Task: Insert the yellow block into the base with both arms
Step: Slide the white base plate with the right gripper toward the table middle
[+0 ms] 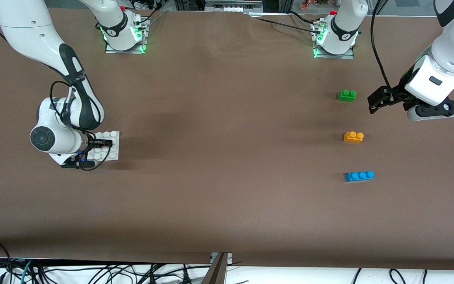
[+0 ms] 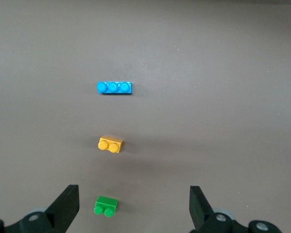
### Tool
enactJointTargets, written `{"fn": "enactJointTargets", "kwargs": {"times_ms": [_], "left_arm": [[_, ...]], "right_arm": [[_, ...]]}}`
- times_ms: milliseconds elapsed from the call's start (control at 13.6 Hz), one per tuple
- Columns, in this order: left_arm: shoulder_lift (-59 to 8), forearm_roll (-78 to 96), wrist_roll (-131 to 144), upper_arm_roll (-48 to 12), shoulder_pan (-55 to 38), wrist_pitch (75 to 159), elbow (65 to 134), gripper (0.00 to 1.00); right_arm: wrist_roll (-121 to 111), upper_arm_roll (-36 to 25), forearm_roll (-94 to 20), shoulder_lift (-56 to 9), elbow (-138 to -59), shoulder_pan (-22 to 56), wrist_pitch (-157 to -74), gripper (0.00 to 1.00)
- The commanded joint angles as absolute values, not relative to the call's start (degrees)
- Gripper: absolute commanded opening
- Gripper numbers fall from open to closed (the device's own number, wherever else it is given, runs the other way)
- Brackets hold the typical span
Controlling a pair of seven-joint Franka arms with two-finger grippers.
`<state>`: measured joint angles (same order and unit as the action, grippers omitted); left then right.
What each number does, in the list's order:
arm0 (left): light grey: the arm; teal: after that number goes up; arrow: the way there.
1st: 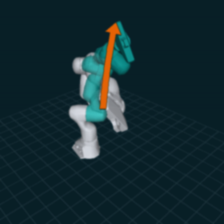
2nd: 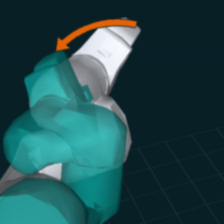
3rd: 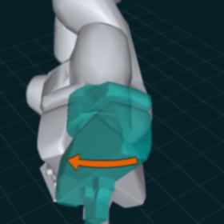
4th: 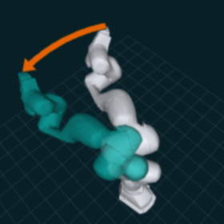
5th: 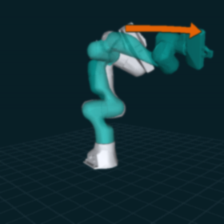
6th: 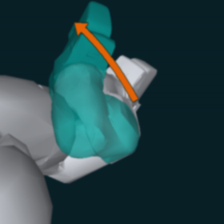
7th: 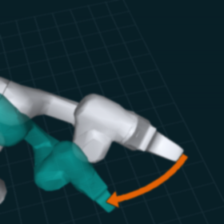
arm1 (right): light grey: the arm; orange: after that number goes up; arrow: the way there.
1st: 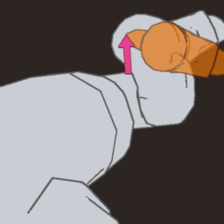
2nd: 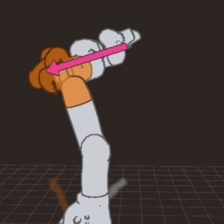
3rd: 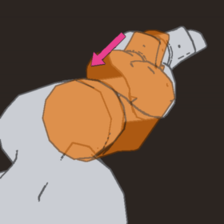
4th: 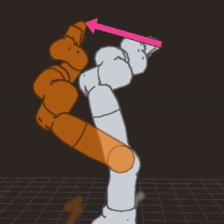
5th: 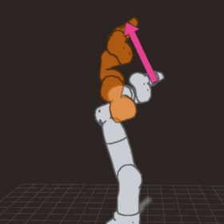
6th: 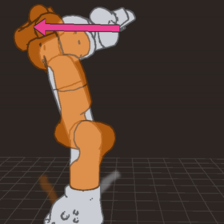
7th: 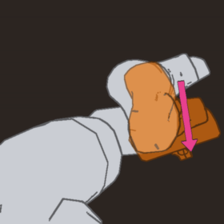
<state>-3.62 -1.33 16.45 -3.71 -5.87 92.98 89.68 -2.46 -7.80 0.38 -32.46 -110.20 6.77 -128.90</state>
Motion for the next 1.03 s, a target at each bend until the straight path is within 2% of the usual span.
{"fn": "enactJointTargets", "kwargs": {"times_ms": [0, 295, 958], "left_arm": [[-3.4, -2.1, 16.7, -4.3, -5.7, 91.7, 88.7, 1.00], [-3.4, -2.0, 16.7, -4.3, -5.7, 91.7, 88.7, 1.00], [-3.4, -2.1, 16.6, -4.1, -5.7, 91.7, 88.7, 1.00]], "right_arm": [[-3.0, -7.7, 1.0, -32.7, -112.1, 6.8, -131.7, 1.00], [-2.1, -7.2, 0.2, -33.3, -111.9, 7.1, -133.1, 1.00], [9.1, -6.9, -3.1, -36.4, -107.1, 15.5, -133.3, 1.00]]}}
